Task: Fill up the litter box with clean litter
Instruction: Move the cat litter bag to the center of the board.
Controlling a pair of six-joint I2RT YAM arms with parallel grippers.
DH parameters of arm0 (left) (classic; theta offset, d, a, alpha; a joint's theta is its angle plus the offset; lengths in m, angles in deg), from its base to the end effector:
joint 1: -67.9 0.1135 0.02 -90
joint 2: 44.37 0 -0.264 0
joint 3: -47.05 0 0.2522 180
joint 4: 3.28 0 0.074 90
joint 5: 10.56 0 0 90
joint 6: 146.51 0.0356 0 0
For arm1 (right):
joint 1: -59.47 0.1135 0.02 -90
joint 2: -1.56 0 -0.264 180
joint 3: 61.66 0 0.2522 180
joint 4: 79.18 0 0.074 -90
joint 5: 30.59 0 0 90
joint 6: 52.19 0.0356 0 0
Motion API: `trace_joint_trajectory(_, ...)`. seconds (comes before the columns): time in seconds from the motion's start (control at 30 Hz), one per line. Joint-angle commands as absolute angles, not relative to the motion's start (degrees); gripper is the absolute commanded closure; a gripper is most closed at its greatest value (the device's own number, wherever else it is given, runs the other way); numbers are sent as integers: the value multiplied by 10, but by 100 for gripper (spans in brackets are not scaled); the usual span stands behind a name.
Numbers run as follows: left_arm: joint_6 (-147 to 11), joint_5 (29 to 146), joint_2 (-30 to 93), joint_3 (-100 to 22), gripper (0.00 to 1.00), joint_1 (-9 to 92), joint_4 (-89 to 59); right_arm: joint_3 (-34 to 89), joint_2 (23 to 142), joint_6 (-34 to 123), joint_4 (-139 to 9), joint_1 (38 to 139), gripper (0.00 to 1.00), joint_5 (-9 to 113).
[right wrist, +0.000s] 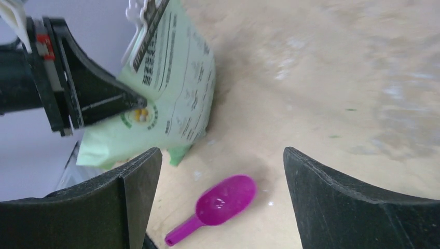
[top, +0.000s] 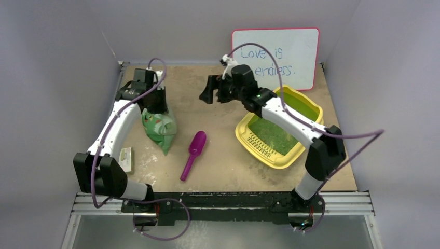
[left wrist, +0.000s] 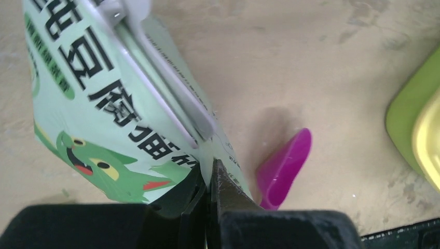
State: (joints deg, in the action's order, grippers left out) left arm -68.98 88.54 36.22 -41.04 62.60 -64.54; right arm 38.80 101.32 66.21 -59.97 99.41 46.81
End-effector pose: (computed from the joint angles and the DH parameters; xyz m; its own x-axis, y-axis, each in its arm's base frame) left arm 0.2896 -0.0325 0.3188 -0.8240 -0.1377 -0.5497 0.0065 0.9677 -0.2522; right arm 0.3171 0.2756 0.3422 -0.5875 0.1134 -0.8012 -0.5749 0.6383 0.5119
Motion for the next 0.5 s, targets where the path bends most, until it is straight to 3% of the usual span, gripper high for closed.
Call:
trace_joint_trajectory(0.0, -701, 922, 372, -502, 100, 541, -577, 330, 932, 622, -586, 984, 10, 569)
trace_joint_trajectory(0.3, -675, 868, 488, -613, 100, 370, -581, 221, 791, 618, -555, 901, 6, 633)
trace_joint_trajectory(0.47, -677, 857, 490, -602, 100, 340, -573, 172, 744, 623, -549, 860, 5, 640)
